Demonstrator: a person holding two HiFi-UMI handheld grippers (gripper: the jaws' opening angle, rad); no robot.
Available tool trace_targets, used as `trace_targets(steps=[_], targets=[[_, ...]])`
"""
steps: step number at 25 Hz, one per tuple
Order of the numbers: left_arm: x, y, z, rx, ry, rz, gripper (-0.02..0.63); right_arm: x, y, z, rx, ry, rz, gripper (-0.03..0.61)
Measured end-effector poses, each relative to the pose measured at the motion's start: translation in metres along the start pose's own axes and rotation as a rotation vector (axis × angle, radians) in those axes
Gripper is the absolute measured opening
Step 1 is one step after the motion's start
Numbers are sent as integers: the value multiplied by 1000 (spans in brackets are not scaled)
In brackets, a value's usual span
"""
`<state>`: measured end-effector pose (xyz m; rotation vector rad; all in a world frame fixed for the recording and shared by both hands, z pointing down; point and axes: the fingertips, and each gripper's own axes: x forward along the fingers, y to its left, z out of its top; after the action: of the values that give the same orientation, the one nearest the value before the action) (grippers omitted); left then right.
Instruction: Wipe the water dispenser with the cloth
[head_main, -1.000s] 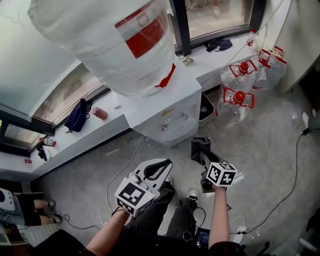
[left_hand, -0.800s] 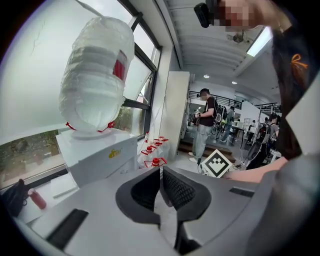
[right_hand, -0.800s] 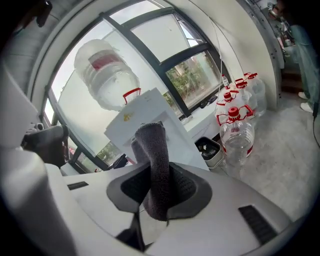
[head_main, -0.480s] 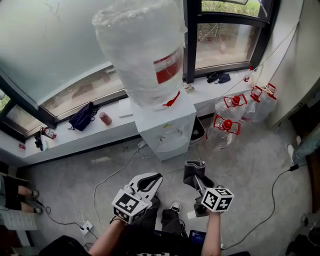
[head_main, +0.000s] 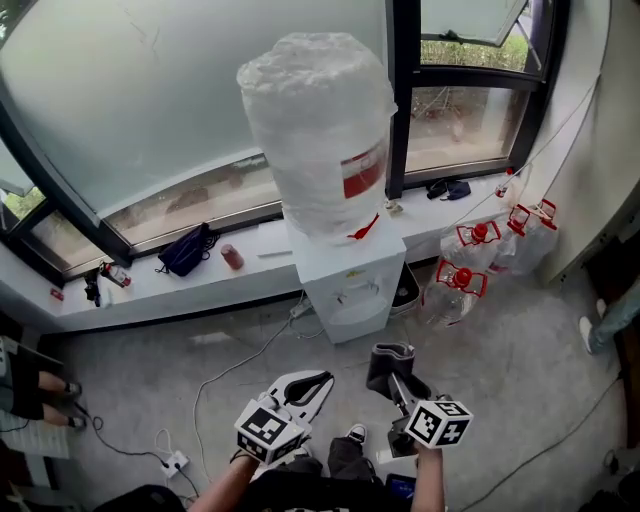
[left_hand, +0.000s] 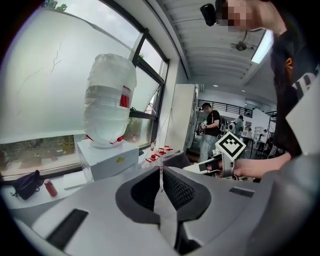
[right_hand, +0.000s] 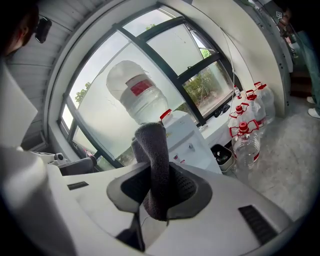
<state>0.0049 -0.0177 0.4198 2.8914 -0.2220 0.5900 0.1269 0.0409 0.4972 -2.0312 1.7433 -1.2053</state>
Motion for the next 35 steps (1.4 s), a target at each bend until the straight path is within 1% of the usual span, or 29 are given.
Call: trace_targets(steps=[3,7,10,13,16,17,20,23,29,35], targets=[[-15,7,8,21,-31,11,20,-4,22,-3,-26,-3,15,103],[-52,8,4,18,-57,11,20,-17,58,-17,-47,-9,25,101],[-85,5,-7,29,-67,23,20,-32,88,-30,-71,-24,19,101],[-124,1,-22,39,-78,32,20,-45,119,-52,-83,-36,12,101],[-162,-4,-33,7,-88,24,20,-57,147,-71,-67,-74,6,101],[-173,-5,-39,2,-85,20,20,-60,155,-80,-59,-76,10,101],[-203,-6,-55,27,-78,18,20,-65,176,-104,-65,-59,18,101],[-225,-15,-55,39,-101,8,20,-72,192,-116,-105,-64,3,101],[-245,-34,-50,75,-148,-18,20,-87,211,-117,-159,-108,-18,101],[-260,-44,-47,78,-184,-29,20,-100,222,-123,-180,-133,-20,101]])
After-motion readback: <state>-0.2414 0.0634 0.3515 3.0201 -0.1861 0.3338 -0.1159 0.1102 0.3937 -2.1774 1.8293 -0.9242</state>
